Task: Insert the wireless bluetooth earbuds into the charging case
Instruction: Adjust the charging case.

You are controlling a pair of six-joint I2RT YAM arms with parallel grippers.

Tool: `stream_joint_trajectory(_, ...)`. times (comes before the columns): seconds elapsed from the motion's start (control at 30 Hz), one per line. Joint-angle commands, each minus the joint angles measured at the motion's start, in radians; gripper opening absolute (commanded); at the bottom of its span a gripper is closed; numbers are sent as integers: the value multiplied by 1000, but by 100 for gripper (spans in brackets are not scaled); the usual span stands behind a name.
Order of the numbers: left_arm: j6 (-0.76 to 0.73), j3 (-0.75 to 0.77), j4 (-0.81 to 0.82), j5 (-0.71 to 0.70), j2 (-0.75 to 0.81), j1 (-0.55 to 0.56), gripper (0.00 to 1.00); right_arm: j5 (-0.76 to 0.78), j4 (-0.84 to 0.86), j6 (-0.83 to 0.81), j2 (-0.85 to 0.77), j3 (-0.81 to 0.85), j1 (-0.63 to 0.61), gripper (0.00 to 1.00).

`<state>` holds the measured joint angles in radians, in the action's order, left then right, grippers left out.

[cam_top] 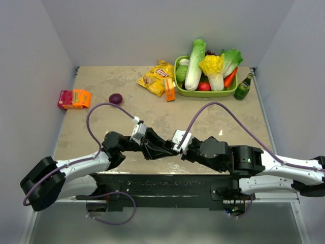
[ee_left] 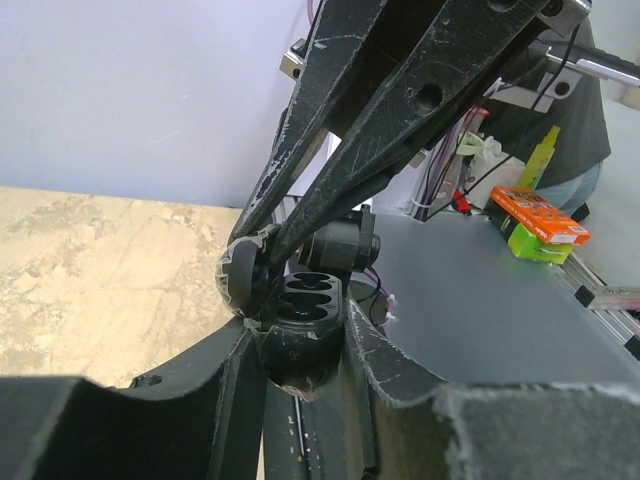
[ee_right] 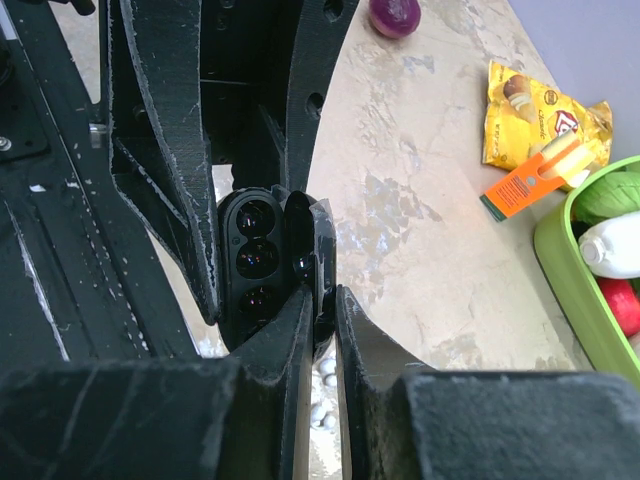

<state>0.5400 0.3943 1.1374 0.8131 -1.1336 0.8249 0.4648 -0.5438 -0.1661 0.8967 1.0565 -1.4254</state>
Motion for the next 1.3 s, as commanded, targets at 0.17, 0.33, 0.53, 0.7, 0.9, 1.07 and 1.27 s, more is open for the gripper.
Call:
stream_joint_trajectory(0.17, -8, -24, 65, -20, -2, -4, 0, 90, 70, 85, -12, 31, -4, 42)
stream_joint_trajectory(0.33, -20, -54, 59, -86, 17, -4, 0, 150, 119, 140, -59, 51, 5, 68)
stream_joint_trajectory(0.53, -54, -133, 59, -227, 116, -4, 0, 334, 173, 365, -104, -39, 92, 72)
stream_joint_trajectory(0.7, -81, -282, 126, -367, 248, -1, 0, 73, 169, 552, -64, -186, 416, 70)
stream_joint_trajectory(0.9, -72, -394, 243, -405, 328, 0, 0, -6, 243, 591, 1, -335, 439, 65)
stream_joint_trajectory(1.07, -75, -466, 294, -413, 351, -1, 0, -9, 225, 619, 73, -348, 439, 62)
stream_joint_trajectory(1.27, -92, -508, 352, -416, 344, -1, 0, -51, 341, 677, 73, -437, 439, 62)
